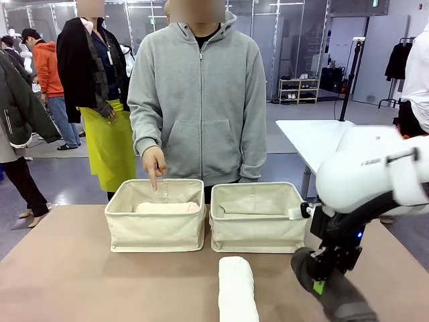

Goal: Divide the towels into two baskets.
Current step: Pick up one hotel-folded towel from the bottom of the table and place it in the Fabric basket indicated by the person.

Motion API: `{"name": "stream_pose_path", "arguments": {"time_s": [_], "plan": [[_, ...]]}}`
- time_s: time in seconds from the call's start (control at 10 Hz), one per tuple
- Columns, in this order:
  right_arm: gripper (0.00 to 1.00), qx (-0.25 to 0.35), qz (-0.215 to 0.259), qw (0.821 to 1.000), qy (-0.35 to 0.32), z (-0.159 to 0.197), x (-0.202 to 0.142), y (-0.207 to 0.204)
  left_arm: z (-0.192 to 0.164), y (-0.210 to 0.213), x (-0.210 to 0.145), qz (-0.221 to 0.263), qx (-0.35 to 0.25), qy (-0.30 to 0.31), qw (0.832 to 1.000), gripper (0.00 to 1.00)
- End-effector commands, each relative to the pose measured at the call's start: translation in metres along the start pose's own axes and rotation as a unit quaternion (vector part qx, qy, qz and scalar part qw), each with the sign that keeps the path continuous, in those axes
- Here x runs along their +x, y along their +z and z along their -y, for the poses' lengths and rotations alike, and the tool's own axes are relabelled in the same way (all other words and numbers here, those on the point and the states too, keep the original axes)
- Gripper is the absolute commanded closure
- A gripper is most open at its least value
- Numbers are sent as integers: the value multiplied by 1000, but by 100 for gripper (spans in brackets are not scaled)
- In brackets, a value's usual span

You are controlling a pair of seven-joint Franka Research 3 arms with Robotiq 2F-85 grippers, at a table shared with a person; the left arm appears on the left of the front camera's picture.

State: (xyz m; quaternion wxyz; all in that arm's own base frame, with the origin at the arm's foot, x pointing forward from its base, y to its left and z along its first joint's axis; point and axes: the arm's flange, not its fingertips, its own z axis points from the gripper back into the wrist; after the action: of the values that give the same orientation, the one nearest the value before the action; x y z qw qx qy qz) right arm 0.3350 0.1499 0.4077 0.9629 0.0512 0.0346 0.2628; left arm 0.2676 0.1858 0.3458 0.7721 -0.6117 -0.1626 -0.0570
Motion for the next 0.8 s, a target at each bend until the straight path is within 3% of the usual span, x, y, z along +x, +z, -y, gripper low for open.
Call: {"name": "stream_pose_path", "arguments": {"time_s": [0.0,0.1,0.3,0.5,0.6,0.7], "plan": [[80,-30,18,988,151,-17,-5,52,4,2,-4,-2,-5,4,1000,0],[80,-23,22,978,206,-24,-1,70,4,2,-4,-2,-5,4,1000,0],[80,-14,7,940,340,-36,4,86,4,2,-4,-2,-5,4,1000,0],[80,11,-9,909,417,-41,0,86,4,2,-4,-2,-5,4,1000,0],[80,-27,-7,911,412,-43,-6,82,4,2,-4,-2,-5,4,1000,0],[80,-11,11,925,380,-49,3,86,4,2,-4,-2,-5,4,1000,0]]}}
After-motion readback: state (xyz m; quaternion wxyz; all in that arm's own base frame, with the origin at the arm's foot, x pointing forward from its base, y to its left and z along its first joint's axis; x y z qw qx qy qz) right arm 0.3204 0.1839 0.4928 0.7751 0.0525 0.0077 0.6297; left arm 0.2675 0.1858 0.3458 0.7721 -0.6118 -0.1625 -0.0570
